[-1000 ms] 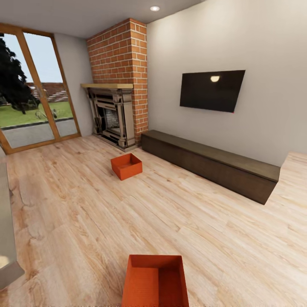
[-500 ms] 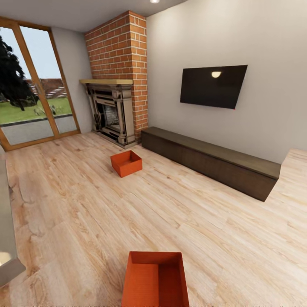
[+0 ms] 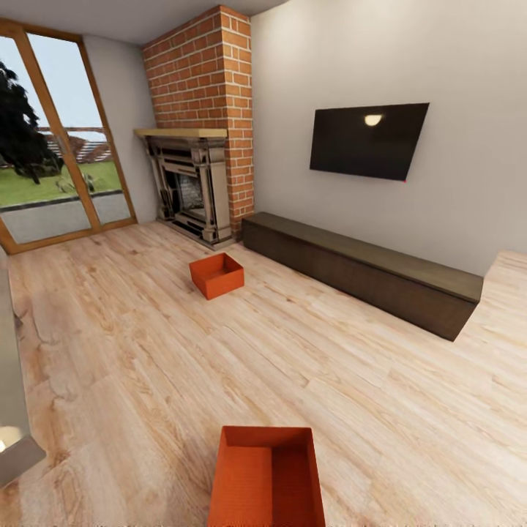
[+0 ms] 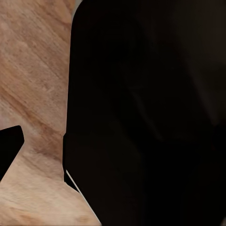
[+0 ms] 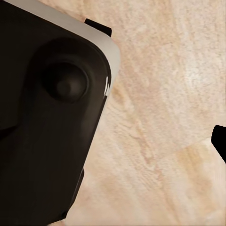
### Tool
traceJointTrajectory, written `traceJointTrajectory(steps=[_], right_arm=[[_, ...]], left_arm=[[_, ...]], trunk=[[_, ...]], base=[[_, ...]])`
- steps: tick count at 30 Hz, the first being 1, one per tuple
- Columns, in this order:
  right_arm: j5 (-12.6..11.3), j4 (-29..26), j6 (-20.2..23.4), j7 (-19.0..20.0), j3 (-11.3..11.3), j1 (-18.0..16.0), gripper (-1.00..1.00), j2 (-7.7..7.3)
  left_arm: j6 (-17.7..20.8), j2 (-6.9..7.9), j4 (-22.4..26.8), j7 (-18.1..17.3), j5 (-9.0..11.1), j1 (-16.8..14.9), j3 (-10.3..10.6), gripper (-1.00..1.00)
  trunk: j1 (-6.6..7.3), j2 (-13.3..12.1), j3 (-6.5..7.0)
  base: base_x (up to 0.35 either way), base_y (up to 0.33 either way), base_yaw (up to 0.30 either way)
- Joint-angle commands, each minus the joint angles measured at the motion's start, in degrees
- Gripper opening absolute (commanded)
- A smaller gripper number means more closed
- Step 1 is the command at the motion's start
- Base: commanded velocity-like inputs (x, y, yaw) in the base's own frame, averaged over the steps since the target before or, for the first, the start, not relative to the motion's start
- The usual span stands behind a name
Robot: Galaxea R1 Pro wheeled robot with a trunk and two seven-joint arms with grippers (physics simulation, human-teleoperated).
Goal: Move the two storage containers from the living room to the garage. In the garage, place one container on the floor and stack the other container on top of it (either order is fine).
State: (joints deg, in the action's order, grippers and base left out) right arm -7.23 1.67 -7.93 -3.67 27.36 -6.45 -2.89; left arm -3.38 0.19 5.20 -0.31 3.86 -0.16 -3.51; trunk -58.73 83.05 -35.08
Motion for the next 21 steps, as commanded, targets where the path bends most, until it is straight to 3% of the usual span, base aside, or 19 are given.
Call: traceJointTrajectory(steps=[1,21], right_arm=[[-0.6,0.2,-0.4,0.0,0.5,-0.1,1.00,0.02],[-0.6,0.2,-0.4,0.0,0.5,-0.1,1.00,-0.18]], left_arm=[[-0.1,-0.01,0.0,0.0,0.4,0.0,-0.3,1.00],[-0.1,0.03,0.0,0.0,0.4,0.0,-0.3,1.00]], trunk=[[0.00,0.0,-0.14],[0.00,0.0,-1.96]], base=[[0.000,0.000,0.000],[0.000,0.000,0.000]])
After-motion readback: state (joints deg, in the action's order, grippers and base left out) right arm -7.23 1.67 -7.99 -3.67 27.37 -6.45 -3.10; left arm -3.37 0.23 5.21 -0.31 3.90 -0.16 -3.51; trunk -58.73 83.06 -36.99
